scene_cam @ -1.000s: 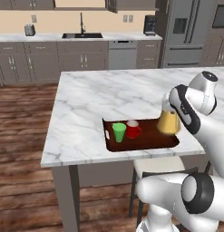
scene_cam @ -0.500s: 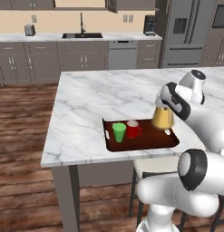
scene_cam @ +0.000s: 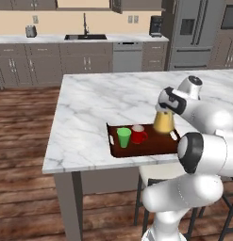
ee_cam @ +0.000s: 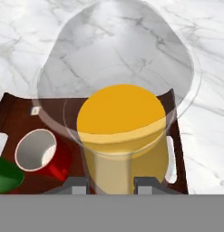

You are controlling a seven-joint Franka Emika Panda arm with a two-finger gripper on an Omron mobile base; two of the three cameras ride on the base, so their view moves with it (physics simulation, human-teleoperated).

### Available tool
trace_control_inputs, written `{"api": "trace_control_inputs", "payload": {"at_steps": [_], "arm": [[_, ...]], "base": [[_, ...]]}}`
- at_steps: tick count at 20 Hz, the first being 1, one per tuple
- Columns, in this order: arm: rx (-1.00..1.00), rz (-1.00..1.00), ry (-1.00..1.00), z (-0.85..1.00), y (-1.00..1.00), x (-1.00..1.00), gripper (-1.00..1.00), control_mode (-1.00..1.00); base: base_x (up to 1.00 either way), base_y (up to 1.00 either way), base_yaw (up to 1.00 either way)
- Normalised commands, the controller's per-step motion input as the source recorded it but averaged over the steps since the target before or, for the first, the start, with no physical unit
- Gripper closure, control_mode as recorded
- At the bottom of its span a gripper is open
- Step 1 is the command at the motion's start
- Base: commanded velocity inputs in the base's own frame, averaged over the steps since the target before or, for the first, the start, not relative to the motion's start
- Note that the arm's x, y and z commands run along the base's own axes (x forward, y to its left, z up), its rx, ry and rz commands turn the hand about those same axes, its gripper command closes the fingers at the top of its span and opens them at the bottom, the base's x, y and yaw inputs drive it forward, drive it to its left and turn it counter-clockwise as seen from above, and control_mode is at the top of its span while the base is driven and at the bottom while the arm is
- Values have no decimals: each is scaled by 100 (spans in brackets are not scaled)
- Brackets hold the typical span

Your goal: There is a tray on the dining counter. Grab the cup, mug, and pitcher and place them on the tray. The pitcher may be placed next to the tray if it cannot fit the tray.

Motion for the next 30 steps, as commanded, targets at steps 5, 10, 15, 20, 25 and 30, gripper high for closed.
{"api": "trace_control_inputs", "payload": {"at_steps": [5,10,15,20,25,30], "arm": [[0,0,0,-30,0,41,100,-100],[2,0,0,-24,0,33,100,-100],[2,0,0,-20,0,29,100,-100],[3,0,0,-21,0,24,100,-100],[0,1,0,-19,0,0,100,-100],[0,0,0,-1,0,-8,100,-100]], "base": [[0,0,0],[0,0,0],[0,0,0],[0,0,0],[0,0,0],[0,0,0]]}}
